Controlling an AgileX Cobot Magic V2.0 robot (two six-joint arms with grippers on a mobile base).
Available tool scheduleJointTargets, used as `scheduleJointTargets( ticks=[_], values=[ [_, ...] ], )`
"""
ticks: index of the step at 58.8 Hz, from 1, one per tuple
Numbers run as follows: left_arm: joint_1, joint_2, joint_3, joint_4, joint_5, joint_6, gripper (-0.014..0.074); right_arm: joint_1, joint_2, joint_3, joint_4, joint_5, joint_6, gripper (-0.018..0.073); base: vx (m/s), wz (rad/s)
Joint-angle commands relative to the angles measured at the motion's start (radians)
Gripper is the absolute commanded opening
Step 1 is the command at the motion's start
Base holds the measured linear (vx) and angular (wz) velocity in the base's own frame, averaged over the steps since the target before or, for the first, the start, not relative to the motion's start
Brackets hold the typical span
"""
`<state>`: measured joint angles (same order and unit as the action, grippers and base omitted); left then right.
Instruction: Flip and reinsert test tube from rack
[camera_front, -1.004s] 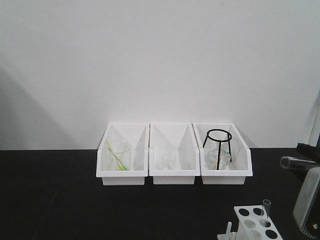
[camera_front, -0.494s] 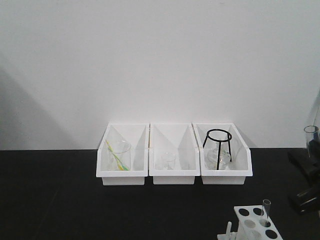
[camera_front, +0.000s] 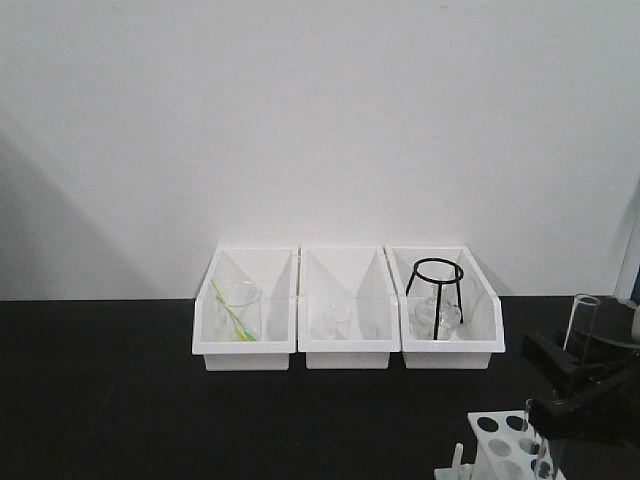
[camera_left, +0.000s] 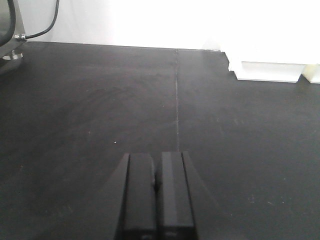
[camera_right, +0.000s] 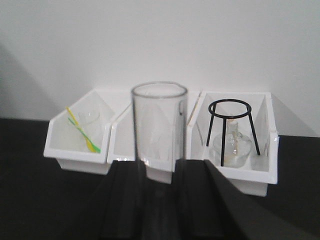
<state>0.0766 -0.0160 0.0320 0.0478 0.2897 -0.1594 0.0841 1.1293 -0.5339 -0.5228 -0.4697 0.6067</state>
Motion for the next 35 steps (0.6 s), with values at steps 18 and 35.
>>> scheduleJointTargets(
  ticks=[18,35],
  values=[
    [-0.007,-0.011,0.000,-0.004,-0.087,0.000,-0.0006,-0.001,0.079,0.064,0.138,-0.240,-0.287,-0.0009,0.00,0.00],
    [-0.007,-0.011,0.000,-0.004,-0.087,0.000,-0.0006,-0.002,0.163,0.065,0.122,-0.341,-0.352,-0.0009,0.00,0.00]
  ],
)
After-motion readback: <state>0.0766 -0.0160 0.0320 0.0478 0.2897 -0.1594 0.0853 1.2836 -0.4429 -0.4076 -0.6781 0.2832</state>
